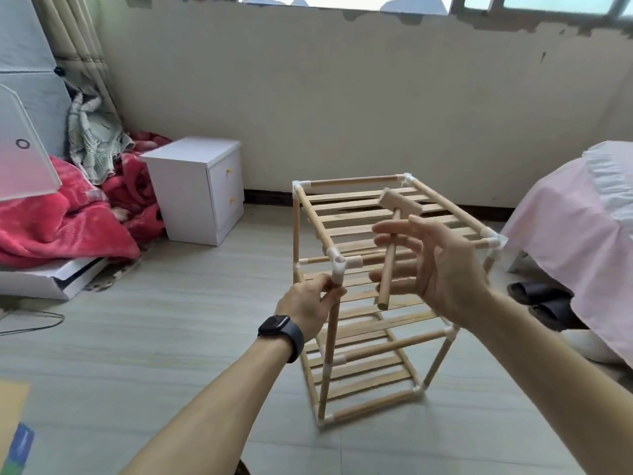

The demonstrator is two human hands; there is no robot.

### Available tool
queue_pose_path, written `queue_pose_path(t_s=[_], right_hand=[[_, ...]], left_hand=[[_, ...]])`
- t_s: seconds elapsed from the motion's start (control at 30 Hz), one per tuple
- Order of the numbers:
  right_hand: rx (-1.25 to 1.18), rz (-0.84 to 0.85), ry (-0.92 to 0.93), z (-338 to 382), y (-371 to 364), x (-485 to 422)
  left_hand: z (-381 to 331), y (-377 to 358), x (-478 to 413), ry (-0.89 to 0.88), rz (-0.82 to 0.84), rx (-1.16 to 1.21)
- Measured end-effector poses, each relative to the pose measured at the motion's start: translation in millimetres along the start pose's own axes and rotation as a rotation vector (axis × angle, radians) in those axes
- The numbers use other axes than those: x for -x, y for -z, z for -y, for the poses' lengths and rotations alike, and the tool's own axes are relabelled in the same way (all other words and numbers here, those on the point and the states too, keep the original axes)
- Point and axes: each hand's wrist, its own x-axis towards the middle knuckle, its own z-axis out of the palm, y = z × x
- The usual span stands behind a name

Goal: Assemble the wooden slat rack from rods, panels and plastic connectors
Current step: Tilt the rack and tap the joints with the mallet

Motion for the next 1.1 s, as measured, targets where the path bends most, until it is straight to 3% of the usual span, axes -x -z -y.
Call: queue_pose_path(t_s=[0.17, 0.27, 0.4, 0.5, 0.67, 0.7, 0.77, 0.8, 0.9, 0.93, 1.03, 1.1], right_hand=[[0.468, -0.028, 0.02, -25, 9, 15], [0.881, -0.098, 0.166, -33, 17, 17], [1.024, -0.082, 0.209, -33, 25, 13], [1.274, -0.151, 0.364, -26, 26, 11], [1.136, -0.323, 0.663, -12, 14, 3], [1.175, -0.279, 0.605, -13, 13, 0], [1.277, -0.04, 0.273, -12, 13, -2], [1.265, -0.017, 0.21, -9, 14, -4], [1.125, -0.287, 0.577, -1, 10, -3], [1.139, -0.289, 0.595, -2, 9, -3], [1.424, -0.064, 0.259, -14, 5, -6], [1.286, -0.196, 0.43, -14, 4, -7]], left_hand=[[1, -1, 0, 0.008, 0.004, 0.013], [1, 0, -1, 0.013, 0.012, 0.021], [3, -1, -2, 0.008, 0.006, 0.003], [4, -2, -2, 0.009, 0.013, 0.017], [7, -3, -3, 0.005, 0.009, 0.022], [7, -3, -3, 0.006, 0.008, 0.022], [7, -3, -3, 0.008, 0.007, 0.026], [7, -3, -3, 0.007, 0.005, 0.029], [8, -3, -3, 0.005, 0.011, 0.023], [8, -2, -4, 0.008, 0.011, 0.021], [9, -3, -4, 0.019, 0.012, 0.026], [8, -4, -4, 0.014, 0.018, 0.029]])
